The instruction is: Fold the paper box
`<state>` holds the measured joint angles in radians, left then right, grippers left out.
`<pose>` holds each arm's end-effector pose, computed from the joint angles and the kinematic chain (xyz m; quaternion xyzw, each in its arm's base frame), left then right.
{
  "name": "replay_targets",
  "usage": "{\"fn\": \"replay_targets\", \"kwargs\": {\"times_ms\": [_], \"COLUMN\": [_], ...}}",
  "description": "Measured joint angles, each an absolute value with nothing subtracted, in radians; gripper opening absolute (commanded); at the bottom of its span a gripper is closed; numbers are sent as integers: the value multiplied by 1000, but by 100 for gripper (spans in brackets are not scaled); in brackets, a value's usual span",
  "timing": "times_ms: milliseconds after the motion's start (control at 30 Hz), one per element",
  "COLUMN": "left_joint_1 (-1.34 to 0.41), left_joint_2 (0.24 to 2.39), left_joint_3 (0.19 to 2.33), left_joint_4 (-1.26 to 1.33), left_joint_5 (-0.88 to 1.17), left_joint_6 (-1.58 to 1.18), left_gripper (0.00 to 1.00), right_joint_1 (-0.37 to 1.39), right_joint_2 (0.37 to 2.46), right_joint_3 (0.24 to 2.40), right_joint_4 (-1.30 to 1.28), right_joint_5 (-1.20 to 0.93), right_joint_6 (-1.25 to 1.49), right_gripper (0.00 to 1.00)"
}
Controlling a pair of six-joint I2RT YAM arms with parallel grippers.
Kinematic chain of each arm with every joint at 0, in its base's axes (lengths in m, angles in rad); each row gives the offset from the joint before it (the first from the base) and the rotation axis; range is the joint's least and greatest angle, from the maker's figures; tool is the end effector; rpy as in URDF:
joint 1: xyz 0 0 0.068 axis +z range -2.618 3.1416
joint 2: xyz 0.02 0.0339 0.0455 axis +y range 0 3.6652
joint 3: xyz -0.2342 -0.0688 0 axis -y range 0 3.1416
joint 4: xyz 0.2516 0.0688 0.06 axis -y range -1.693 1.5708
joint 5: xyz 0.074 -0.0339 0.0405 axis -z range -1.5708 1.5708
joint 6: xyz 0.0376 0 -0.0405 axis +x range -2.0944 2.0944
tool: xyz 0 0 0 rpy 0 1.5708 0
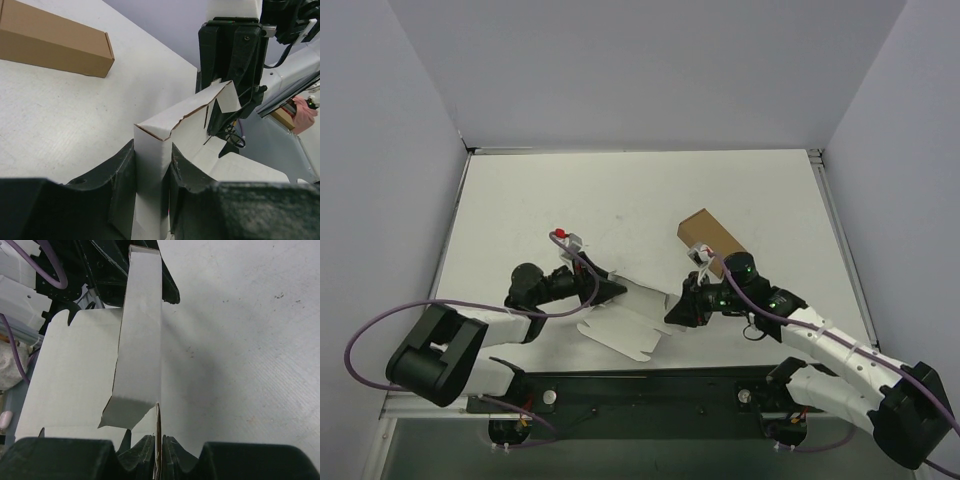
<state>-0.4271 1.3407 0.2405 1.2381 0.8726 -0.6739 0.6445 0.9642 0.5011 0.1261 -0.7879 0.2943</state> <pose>0.1987 -0.1221 0.1580 0.2430 0.6299 -0.5941 0.4373 0.1705 0.1614 0.2140 -0.3499 0.7030 0.5209 0.3348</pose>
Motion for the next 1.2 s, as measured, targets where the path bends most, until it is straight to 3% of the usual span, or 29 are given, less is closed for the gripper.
{"fn": "replay_targets", "kwargs": {"times_ms": [300, 500, 1033, 1100, 1200], "left_joint_1": [-433, -433, -430, -430, -430], "left_joint_2": [1398, 1398, 1447, 1448, 1448], "left_joint_3": [241, 242, 242, 243, 243], "left_joint_4": [1264, 1286, 1301, 1303, 1303], "left_joint_5": [888, 895, 976, 980, 978], "left_joint_6": [-744, -744, -868, -877, -874], "left_gripper": [12, 10, 7, 7, 7], "right_joint_1": [645, 645, 636, 636, 636], "right_joint_2": [870, 850, 877, 877, 877], "right_joint_3": [440, 440, 491, 497, 511], "right_joint_4": [151, 146, 91, 76, 43], "right_joint_5": [-701, -701, -933, -929, -892], "right_joint_6": [230, 224, 239, 229, 222], "right_gripper": [13, 2, 0, 7, 31]}}
